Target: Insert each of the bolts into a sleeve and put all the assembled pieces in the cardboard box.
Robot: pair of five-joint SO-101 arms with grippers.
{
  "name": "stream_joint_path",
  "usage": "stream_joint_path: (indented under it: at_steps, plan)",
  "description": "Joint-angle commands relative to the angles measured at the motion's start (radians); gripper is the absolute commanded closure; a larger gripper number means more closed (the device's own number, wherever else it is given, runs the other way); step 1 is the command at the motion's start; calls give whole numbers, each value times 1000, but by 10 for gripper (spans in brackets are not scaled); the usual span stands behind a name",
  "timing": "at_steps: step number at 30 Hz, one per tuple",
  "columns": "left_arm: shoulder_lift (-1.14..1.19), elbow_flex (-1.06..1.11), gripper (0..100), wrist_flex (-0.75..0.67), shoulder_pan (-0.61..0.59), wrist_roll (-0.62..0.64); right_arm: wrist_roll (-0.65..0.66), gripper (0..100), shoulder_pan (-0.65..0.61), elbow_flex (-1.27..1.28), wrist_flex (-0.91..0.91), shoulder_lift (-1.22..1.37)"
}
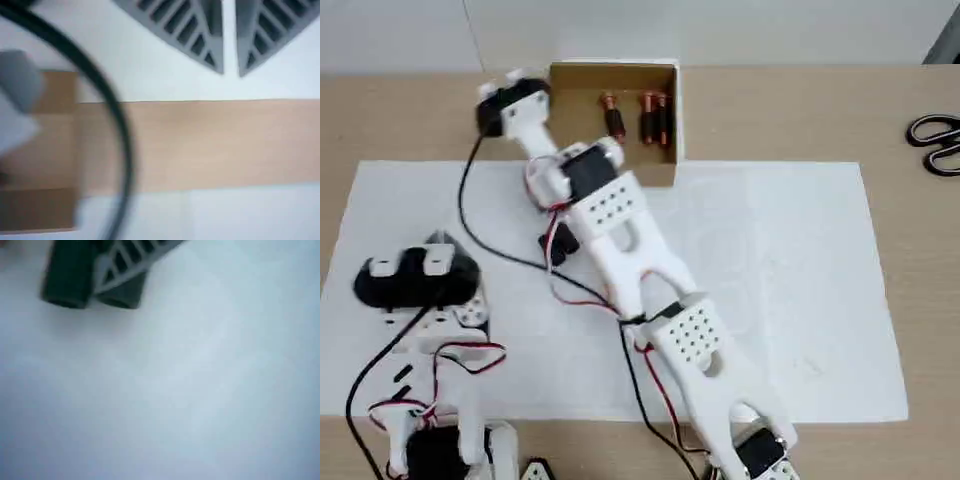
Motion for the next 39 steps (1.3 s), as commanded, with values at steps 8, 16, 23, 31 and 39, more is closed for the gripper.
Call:
stream_joint_path:
  at_steps: [8, 16, 23, 31, 39]
  plan:
    - [-14, -2, 994, 2, -319, 0, -103, 797, -33, 146, 10, 15]
    - [-14, -5, 994, 2, -362, 0, -107, 797, -51, 256, 4, 16]
    - [-14, -5, 994, 2, -362, 0, -109, 797, -48, 316, -5, 19]
    - [-14, -5, 994, 2, -362, 0, -107, 797, -51, 298, -13, 33]
    - [-14, -5, 994, 2, -362, 0, -109, 797, -51, 269, -120, 104]
